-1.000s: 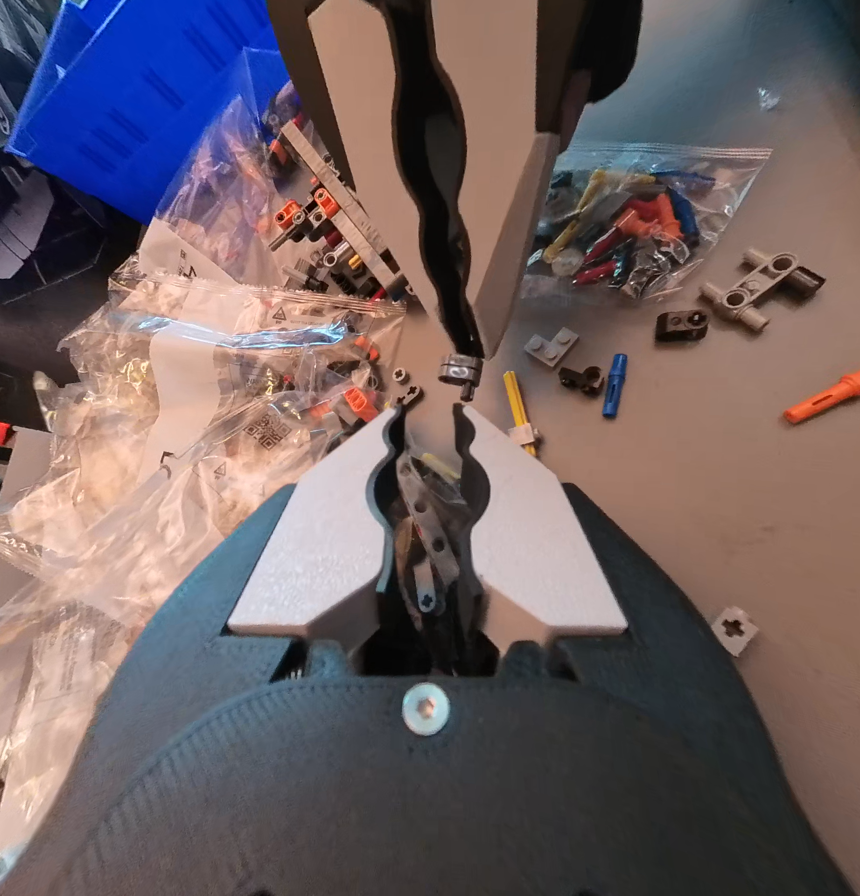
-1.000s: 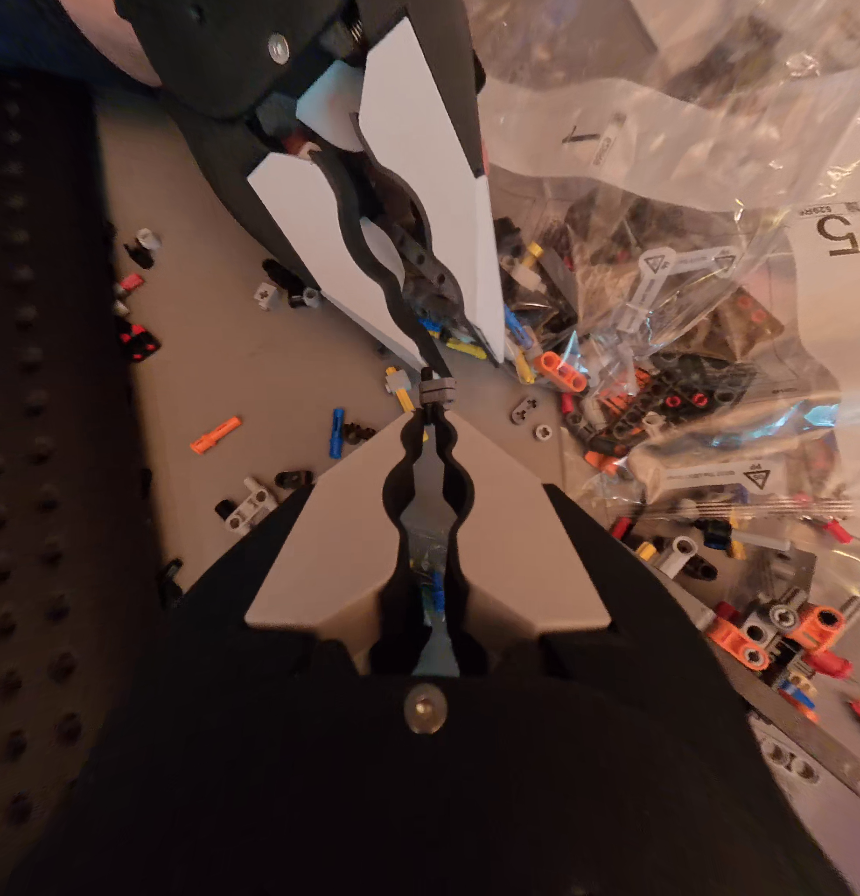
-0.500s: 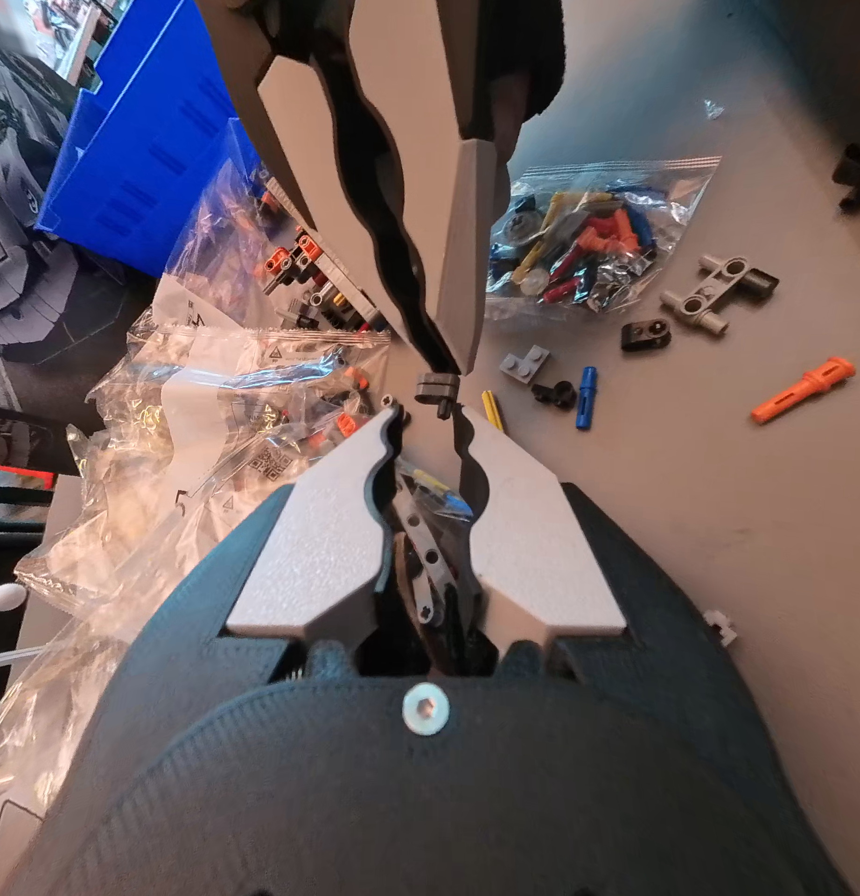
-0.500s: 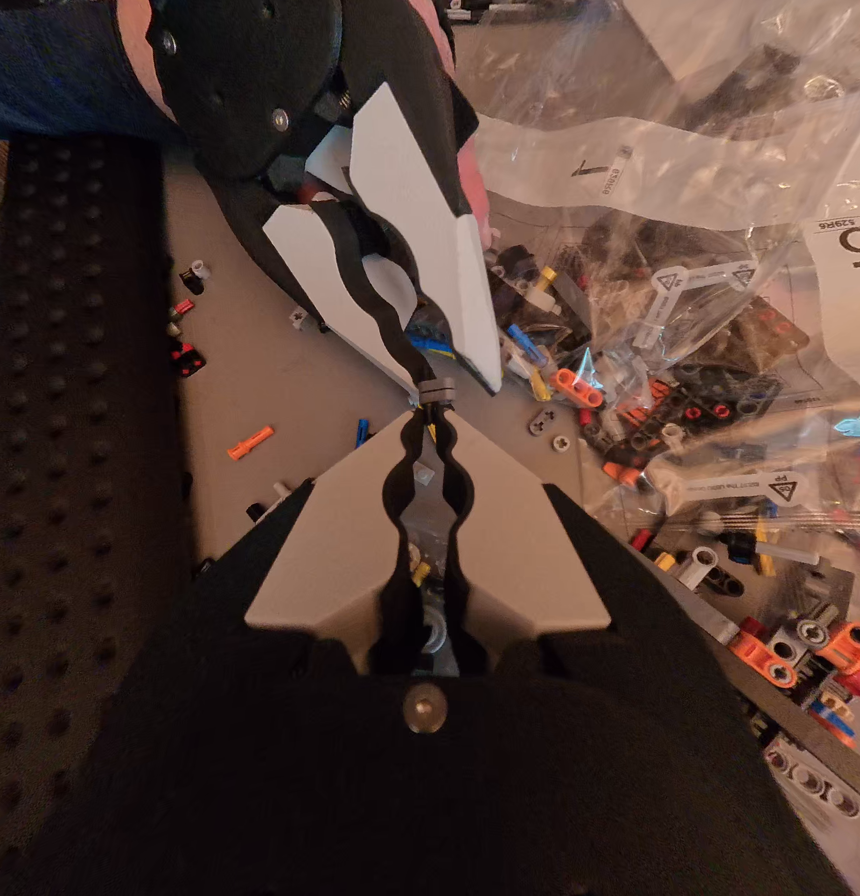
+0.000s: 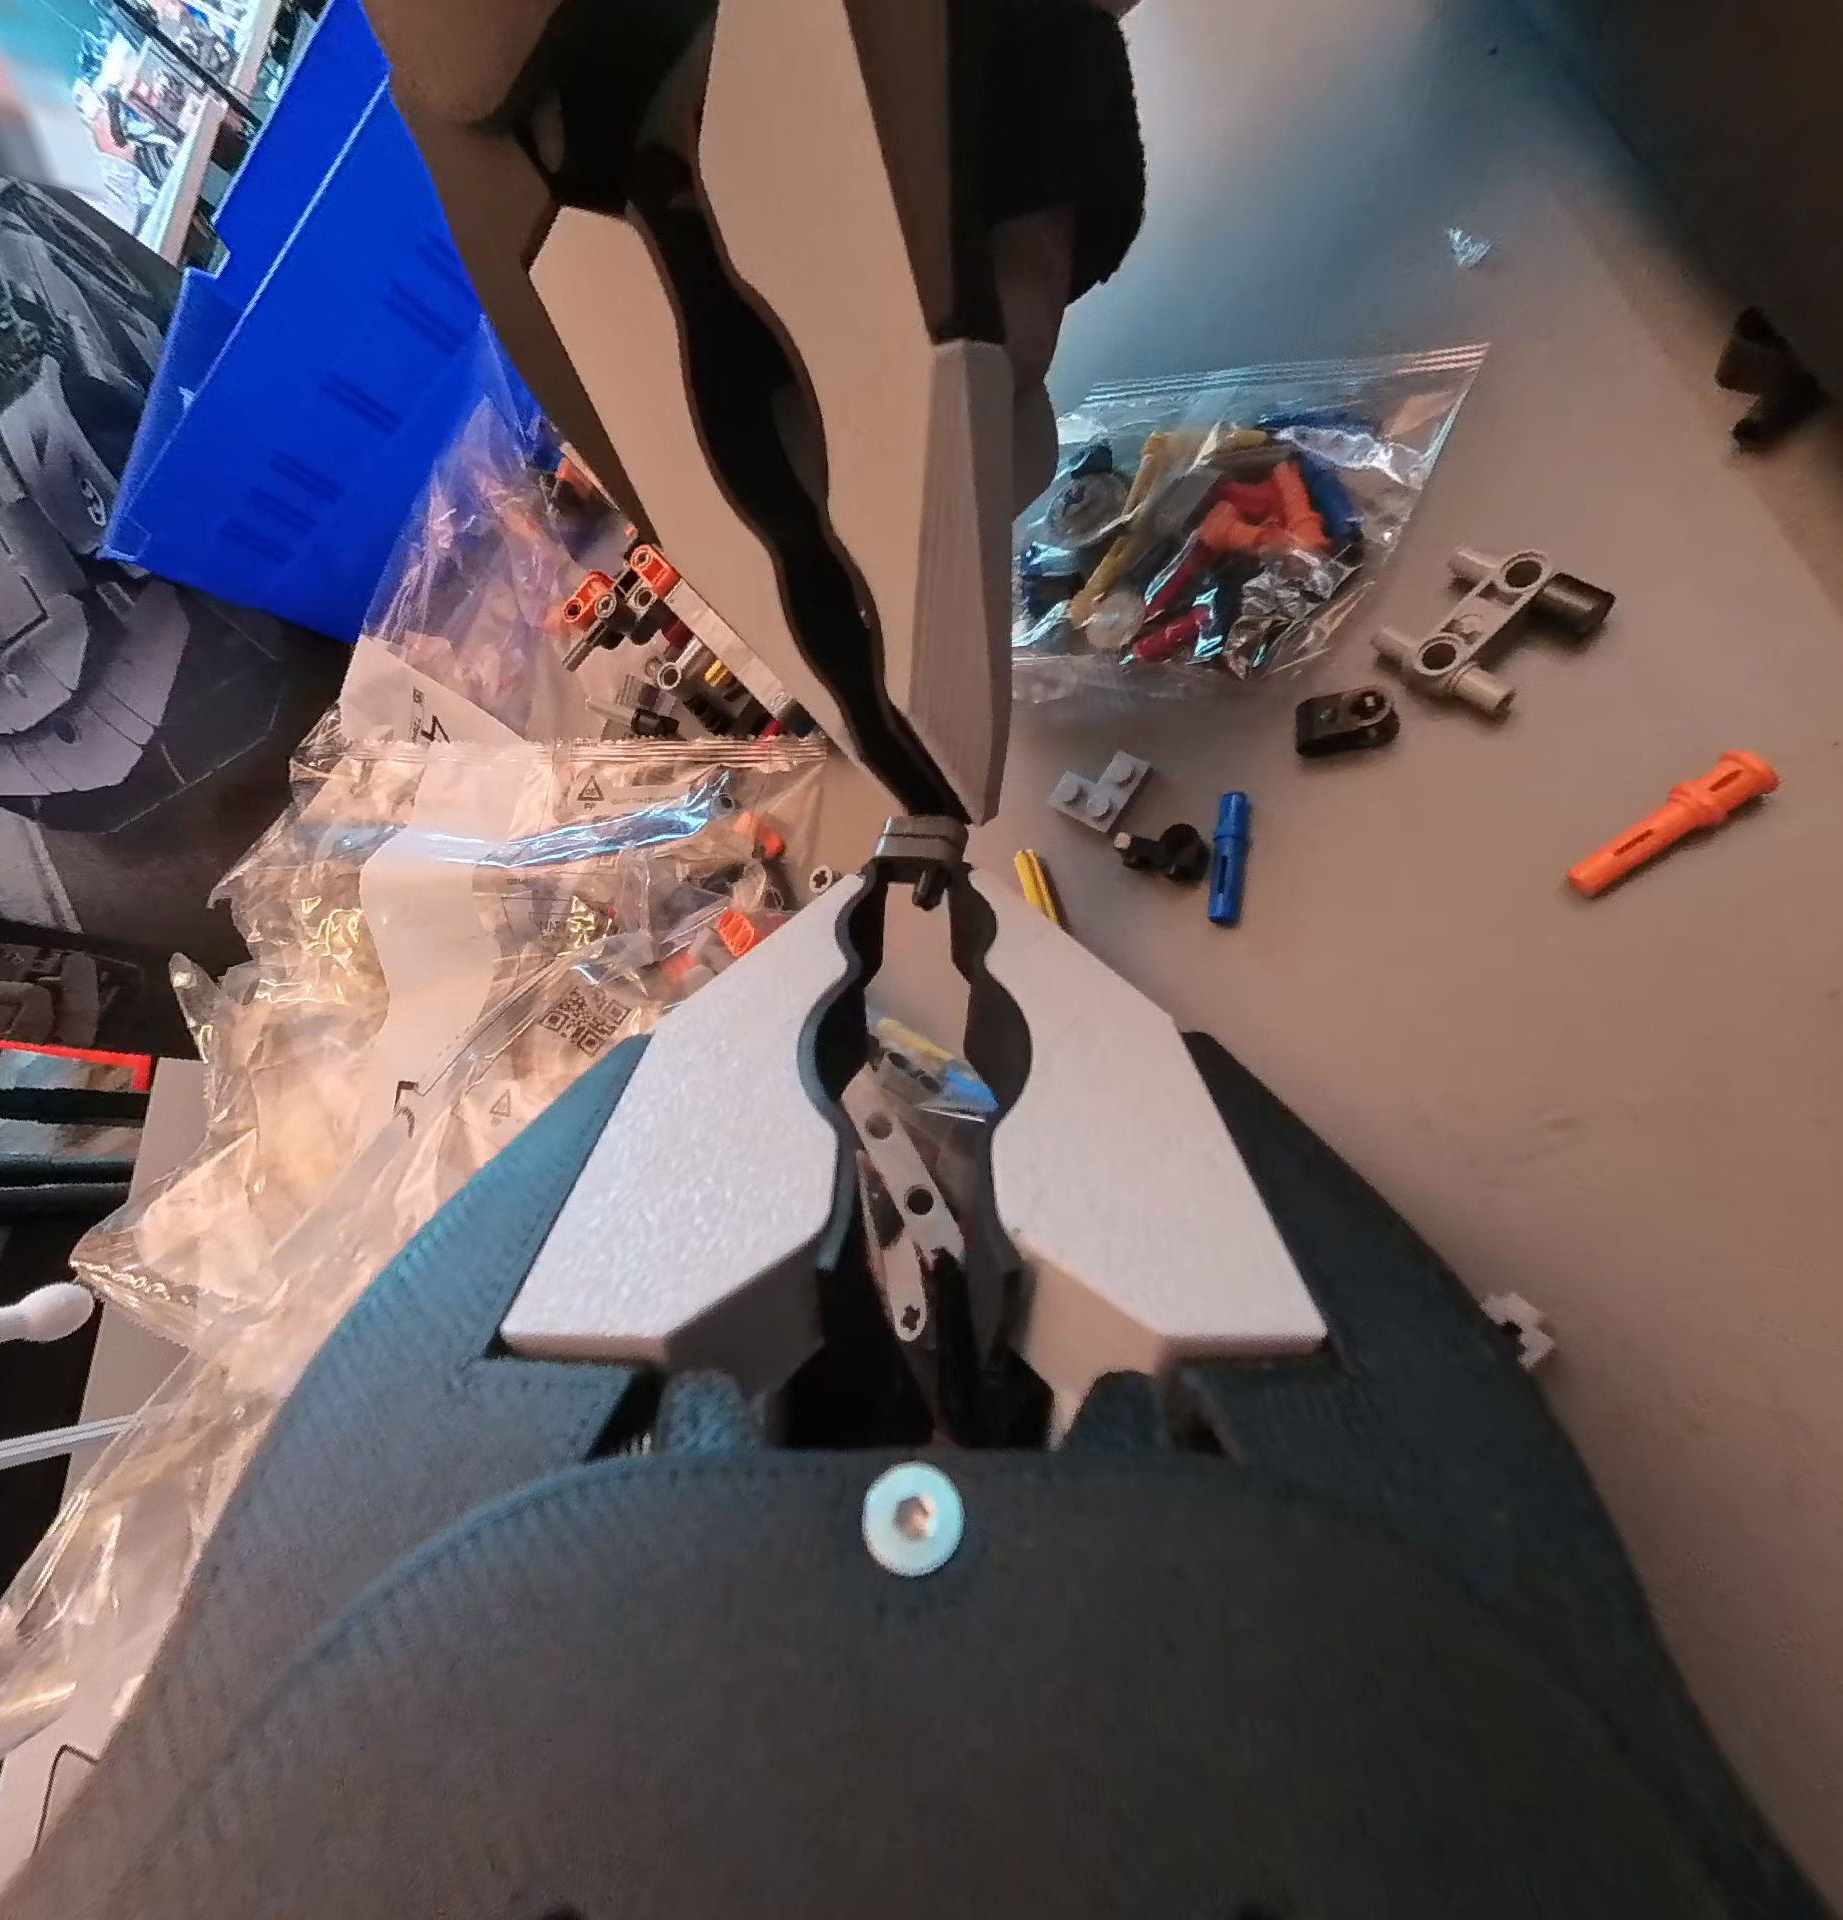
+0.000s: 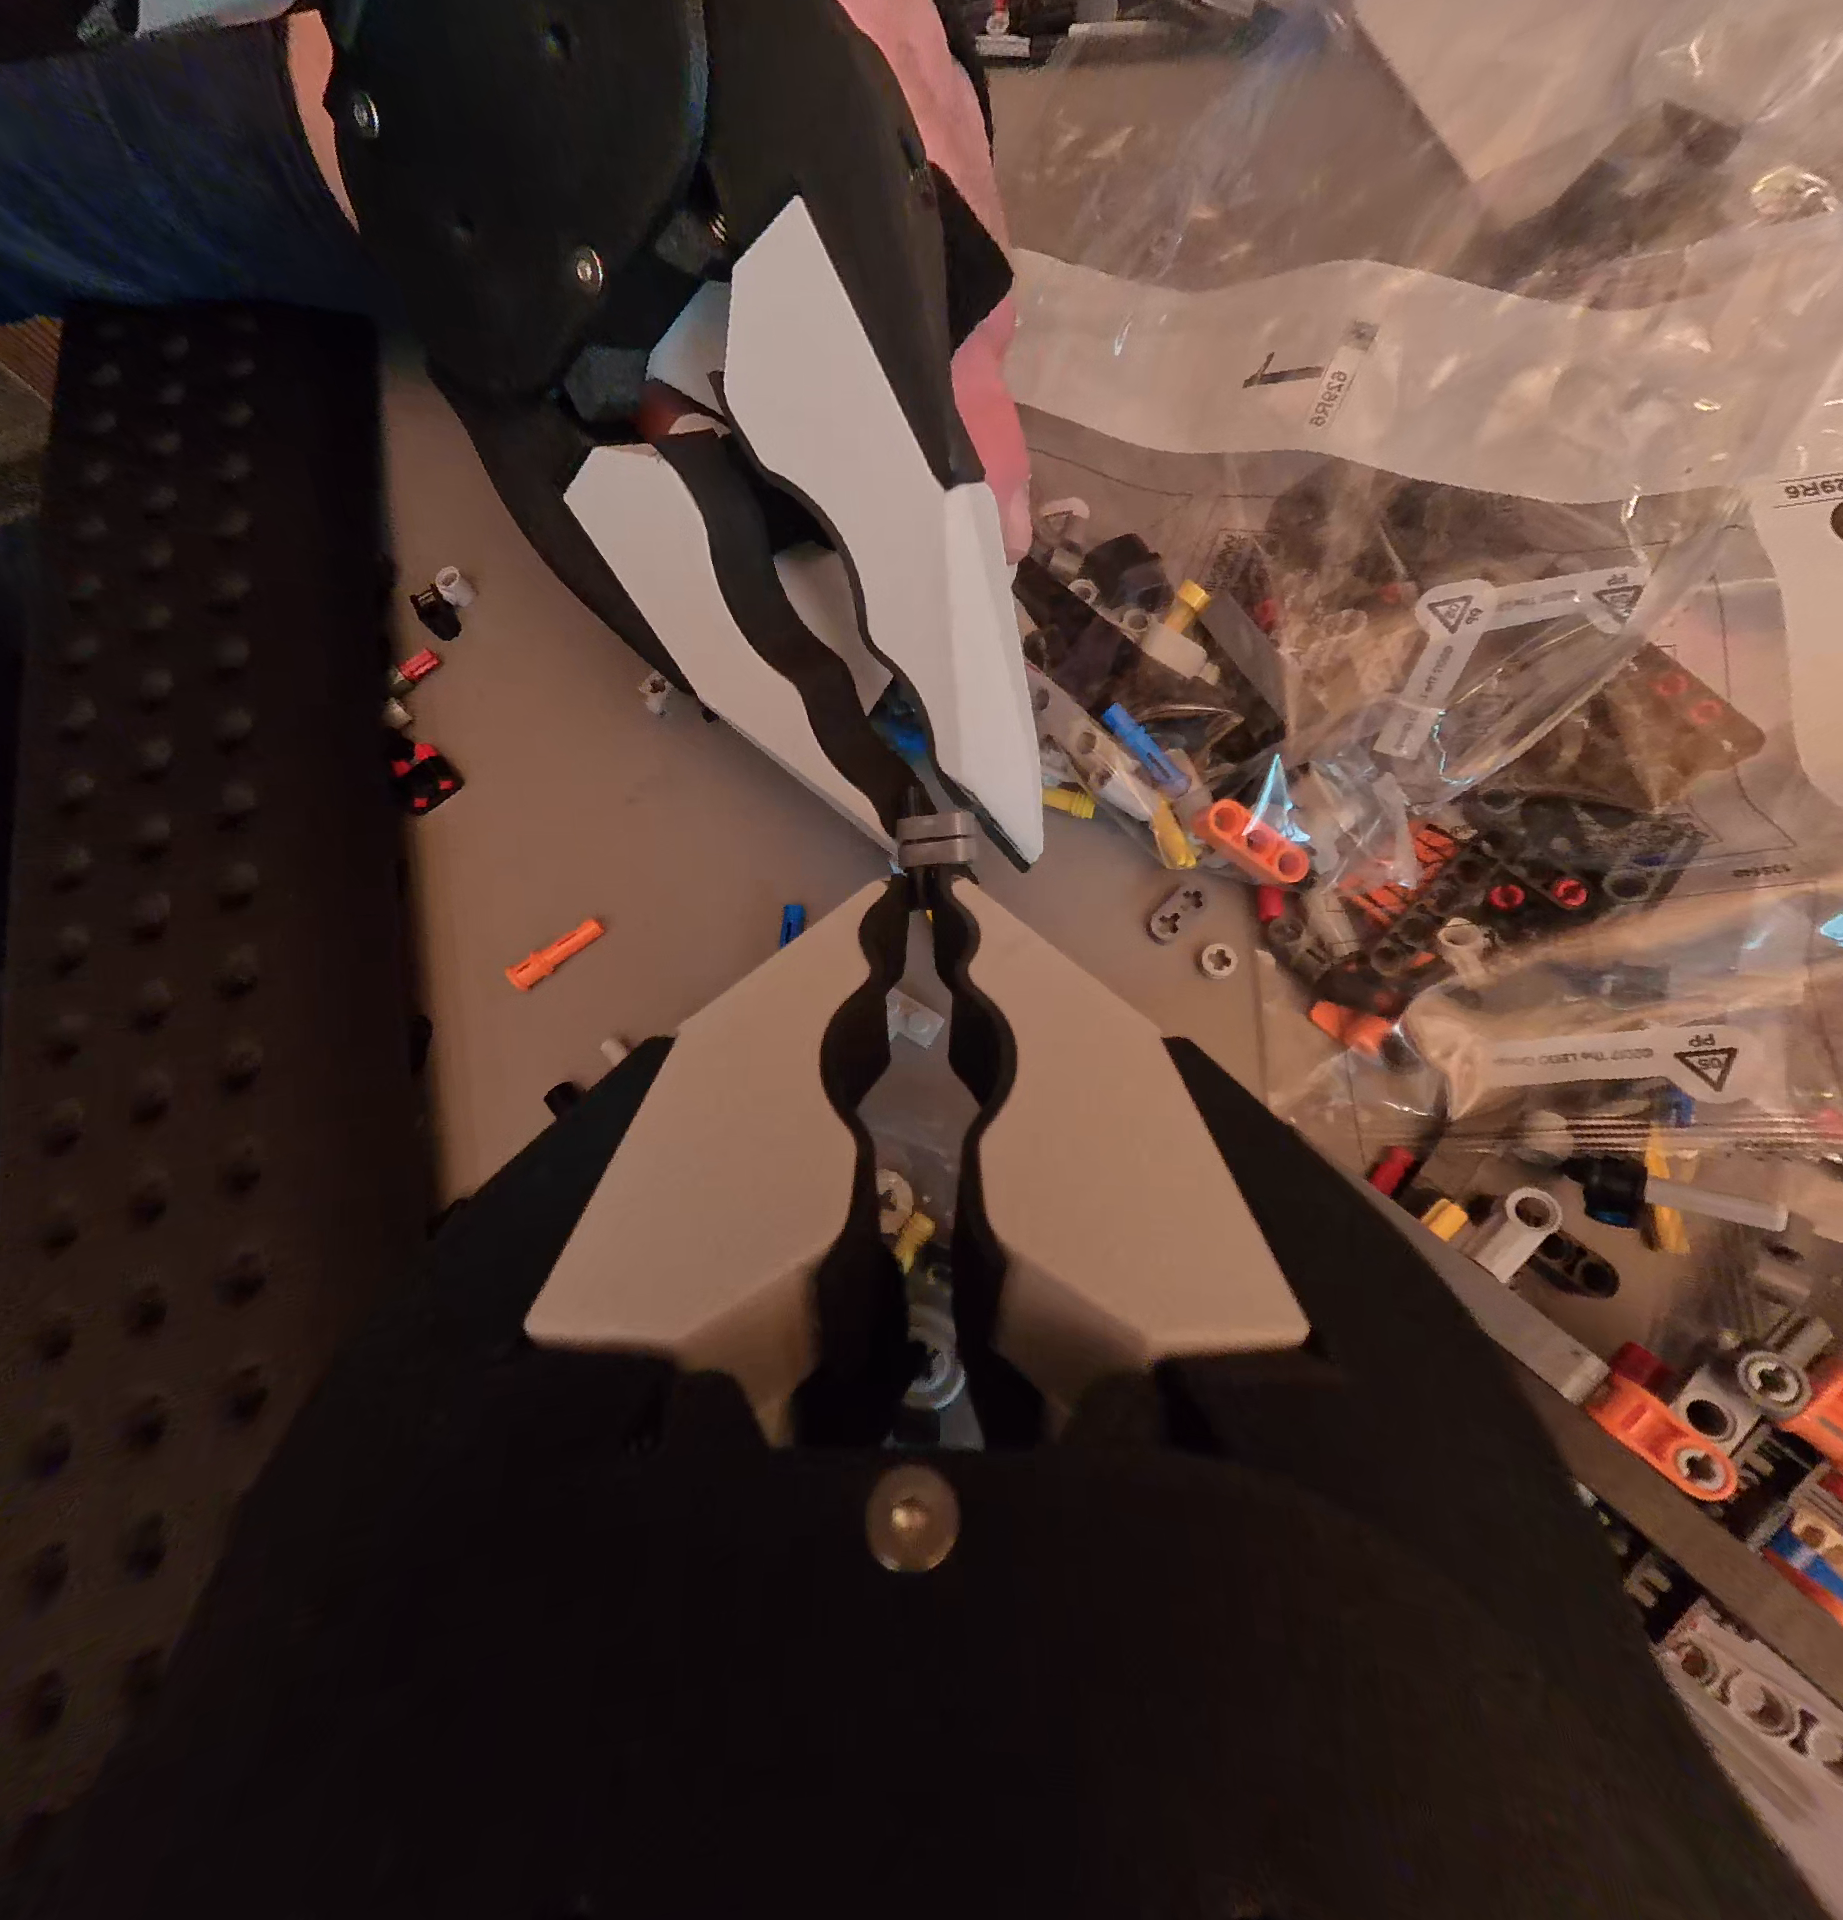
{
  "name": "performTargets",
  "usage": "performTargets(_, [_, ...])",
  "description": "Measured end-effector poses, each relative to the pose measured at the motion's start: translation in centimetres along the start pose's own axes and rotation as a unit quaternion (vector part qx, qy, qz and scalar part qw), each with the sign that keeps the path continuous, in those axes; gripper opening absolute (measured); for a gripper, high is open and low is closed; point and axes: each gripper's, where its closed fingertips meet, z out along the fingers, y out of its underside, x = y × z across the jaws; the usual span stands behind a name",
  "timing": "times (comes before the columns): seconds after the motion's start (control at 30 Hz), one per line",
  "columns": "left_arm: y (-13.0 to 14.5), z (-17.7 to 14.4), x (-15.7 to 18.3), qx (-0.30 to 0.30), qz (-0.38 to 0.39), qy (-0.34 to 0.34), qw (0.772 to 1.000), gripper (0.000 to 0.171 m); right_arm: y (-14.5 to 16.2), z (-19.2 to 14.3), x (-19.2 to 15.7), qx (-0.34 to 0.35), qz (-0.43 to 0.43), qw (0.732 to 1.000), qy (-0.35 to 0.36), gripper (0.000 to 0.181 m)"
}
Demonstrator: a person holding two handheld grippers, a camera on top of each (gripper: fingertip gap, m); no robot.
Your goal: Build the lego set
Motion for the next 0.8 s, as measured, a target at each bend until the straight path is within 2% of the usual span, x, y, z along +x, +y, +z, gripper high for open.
performTargets(0.1, [0.11, -0.23, -0.23, -0.004, 0.006, -0.007, 1.000, 0.000, -0.35, -0.40, 0.14, 0.013, 0.005, 1.000, 0.001, 0.001])
performTargets(0.33, [-0.07, -0.26, -0.12, 0.007, -0.011, 0.004, 1.000, 0.001, -0.20, -0.30, -0.02, 0.010, 0.006, 1.000, -0.007, 0.001])
performTargets(0.43, [-0.12, -0.18, -0.44, 0.014, -0.025, -0.002, 1.000, 0.023, -0.10, -0.19, 0.04, 0.006, 0.004, 1.000, -0.004, 0.002])
performTargets(0.5, [-0.23, -0.12, -0.20, 0.015, -0.026, 0.004, 1.000, 0.028, -0.34, -0.13, -0.18, 0.009, -0.009, 1.000, -0.003, 0.001])
performTargets(0.67, [-0.32, 0.10, 0.38, 0.012, -0.016, 0.013, 1.000, 0.015, -0.22, 0.13, -0.39, 0.001, -0.026, 1.000, -0.001, 0.002])
performTargets(0.8, [-0.30, -0.01, 0.12, 0.010, -0.014, 0.006, 1.000, 0.014, -0.44, -0.01, -0.28, 0.008, -0.024, 1.000, 0.002, 0.002])
